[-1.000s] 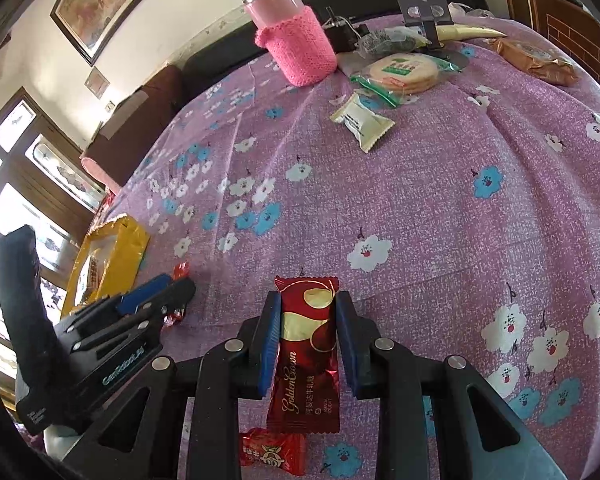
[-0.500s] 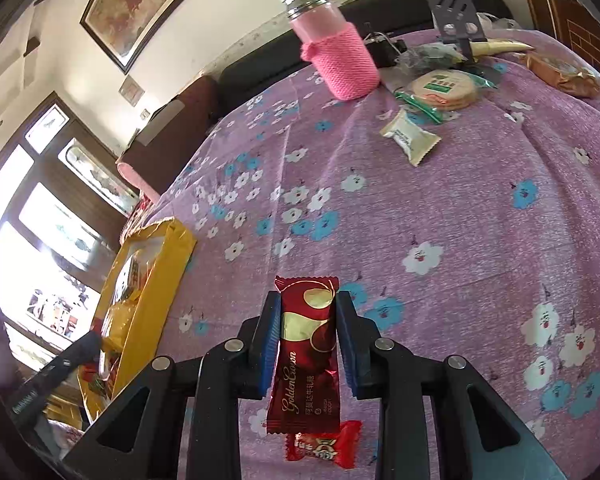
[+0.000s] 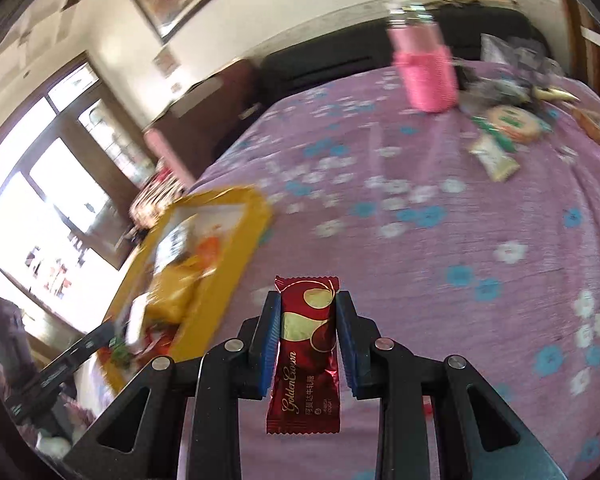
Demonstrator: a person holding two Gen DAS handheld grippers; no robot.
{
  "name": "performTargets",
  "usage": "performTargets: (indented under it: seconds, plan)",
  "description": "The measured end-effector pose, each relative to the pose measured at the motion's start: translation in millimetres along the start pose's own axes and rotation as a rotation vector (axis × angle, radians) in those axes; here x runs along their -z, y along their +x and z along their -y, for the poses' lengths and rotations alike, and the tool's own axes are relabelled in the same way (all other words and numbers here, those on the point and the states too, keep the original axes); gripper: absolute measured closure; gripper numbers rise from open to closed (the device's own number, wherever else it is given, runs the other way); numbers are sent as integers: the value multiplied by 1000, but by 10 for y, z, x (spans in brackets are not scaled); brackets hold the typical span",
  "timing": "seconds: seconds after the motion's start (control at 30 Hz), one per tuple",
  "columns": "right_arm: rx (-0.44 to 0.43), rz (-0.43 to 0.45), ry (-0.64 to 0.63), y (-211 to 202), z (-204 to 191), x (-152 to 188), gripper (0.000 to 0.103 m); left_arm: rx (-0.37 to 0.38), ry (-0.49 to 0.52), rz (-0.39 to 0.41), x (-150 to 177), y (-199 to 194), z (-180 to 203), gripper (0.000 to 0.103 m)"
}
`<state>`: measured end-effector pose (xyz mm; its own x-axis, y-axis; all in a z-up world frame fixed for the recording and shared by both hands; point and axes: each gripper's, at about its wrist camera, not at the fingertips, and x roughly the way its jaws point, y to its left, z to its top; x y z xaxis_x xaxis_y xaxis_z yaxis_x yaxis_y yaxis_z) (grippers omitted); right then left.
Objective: Organize snacks
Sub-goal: 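Carry both snacks over the yellow tray and open both tools to drop them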
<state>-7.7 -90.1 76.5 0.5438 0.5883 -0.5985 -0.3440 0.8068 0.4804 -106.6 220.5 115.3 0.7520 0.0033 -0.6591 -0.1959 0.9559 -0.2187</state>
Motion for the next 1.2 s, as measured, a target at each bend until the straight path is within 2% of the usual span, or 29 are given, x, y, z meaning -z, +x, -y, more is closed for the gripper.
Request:
performTargets:
  seconds: [0.13,0.3,0.47,0.83,0.93,0.97,1.03,1.1,1.17,1.2]
  plan:
    - [-71,-55,-55,169,-480,75,75,-11,-27,10,12,-34,-171,75]
    - [-174,-118,-56,402,-981,100,76,-42,-41,31,-30,-60,-347,75]
    - [-217,-157,-63,643,-1316,135,76,-55,-56,19,-64,37,-492,75]
    - [-268,-247,-40,1124,-1604,278,72,-62,-80,-27,-64,177,-561,72]
    - [-266,-238,-34,1141,-1631,305,63,-70,-86,-23,-65,107,-550,70]
    - [-265,-230,-38,1122,-1633,307,63,-78,-82,-14,-67,68,-529,69]
    - [-259,-209,-51,1025,-1618,300,63,-109,-72,13,-64,-31,-481,60]
    - [-247,-170,-61,864,-1580,304,59,-188,-50,60,-49,-156,-401,49]
    - [-214,-119,-62,693,-1528,320,52,-284,-4,122,-18,-299,-274,30]
    - [-201,-98,-67,637,-1513,334,50,-321,18,146,-4,-358,-208,25]
